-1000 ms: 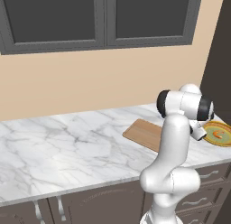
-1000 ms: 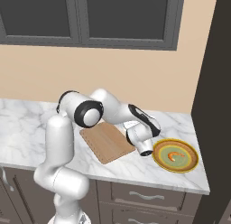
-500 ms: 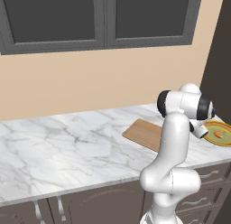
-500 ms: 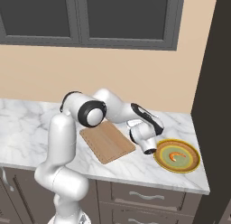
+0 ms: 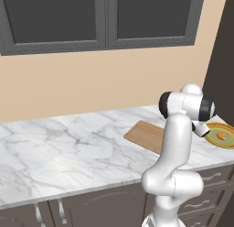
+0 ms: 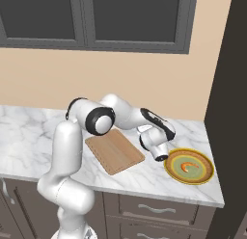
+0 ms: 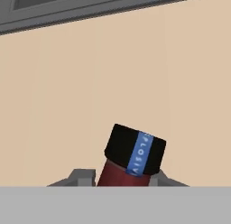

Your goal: Pick the shrimp from the plate and place it on the cutting board. Then pick the condiment bottle from the cabinet and place it next to the cutting board.

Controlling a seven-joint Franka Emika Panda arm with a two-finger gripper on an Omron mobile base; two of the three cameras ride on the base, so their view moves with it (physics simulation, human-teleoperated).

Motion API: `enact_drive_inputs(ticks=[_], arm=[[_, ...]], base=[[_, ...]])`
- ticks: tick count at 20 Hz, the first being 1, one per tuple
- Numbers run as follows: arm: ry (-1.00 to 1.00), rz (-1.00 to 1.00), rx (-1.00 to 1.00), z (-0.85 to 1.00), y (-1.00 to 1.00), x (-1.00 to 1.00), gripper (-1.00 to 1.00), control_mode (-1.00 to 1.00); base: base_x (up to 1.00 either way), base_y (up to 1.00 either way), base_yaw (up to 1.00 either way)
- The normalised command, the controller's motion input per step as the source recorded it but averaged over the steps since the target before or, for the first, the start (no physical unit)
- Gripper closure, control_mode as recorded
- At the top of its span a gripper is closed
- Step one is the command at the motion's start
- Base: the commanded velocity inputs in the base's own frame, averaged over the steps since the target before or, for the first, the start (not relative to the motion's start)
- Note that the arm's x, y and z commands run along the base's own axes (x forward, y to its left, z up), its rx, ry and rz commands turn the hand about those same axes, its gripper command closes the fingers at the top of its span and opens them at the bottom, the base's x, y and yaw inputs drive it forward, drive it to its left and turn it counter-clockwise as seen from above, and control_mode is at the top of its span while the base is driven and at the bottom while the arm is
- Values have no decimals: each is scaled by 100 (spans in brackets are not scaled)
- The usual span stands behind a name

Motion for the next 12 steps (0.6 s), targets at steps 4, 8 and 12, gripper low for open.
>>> enact_drive_inputs(ticks=[4, 8, 12], arm=[[0, 0, 0, -1, 4, 7, 100, -100], [0, 0, 0, -1, 9, 0, 100, -100], [-2, 0, 0, -5, 13, 0, 100, -100]], base=[[0, 0, 0], [0, 0, 0], [0, 0, 0]])
